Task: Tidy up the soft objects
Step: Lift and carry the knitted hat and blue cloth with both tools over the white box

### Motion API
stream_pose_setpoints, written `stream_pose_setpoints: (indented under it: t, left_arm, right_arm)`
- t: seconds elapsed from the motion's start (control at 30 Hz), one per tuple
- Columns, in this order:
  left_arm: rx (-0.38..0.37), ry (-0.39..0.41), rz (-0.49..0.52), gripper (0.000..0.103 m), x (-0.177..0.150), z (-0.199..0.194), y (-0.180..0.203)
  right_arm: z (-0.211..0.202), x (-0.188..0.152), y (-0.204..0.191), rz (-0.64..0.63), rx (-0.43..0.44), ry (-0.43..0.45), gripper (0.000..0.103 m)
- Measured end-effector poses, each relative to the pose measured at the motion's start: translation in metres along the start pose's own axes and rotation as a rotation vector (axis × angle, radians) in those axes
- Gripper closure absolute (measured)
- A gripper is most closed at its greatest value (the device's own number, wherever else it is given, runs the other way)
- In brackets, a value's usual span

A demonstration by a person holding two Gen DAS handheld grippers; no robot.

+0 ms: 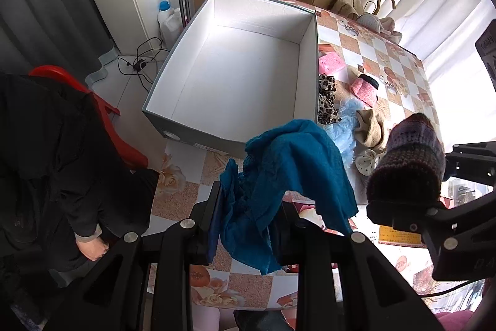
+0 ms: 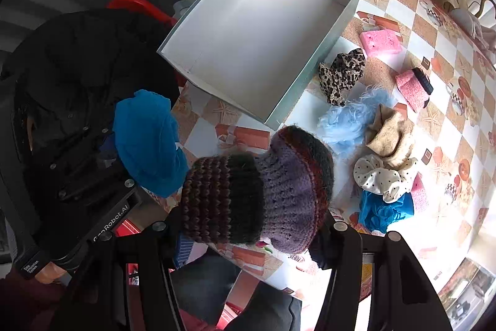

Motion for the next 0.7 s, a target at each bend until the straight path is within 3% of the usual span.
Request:
stream_pose_setpoints:
  t: [0.43,0.7]
  left_arm:
    - [0.048,0.012,-0.056,0.074,0.03,0.015,-0.038]
    - [0.065,0.019,-0.058,0.074,0.064,0.034,-0.052]
  right_arm:
    - [0.008,0.041,0.003,0.041,-0.005,0.037,0.043]
    - [0.017,0.077,-0.001,0.087,0.017,0.061,0.043]
Point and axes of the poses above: each gripper's, at about its wrist camera, not at the fingertips, and z roughly the way its jaws point, y to its right, x to its top, the point moved 1 cm from there along z, roughly the way its jaws point, and after that the axes turned 13 degrees about z, right-handed, at the moved point
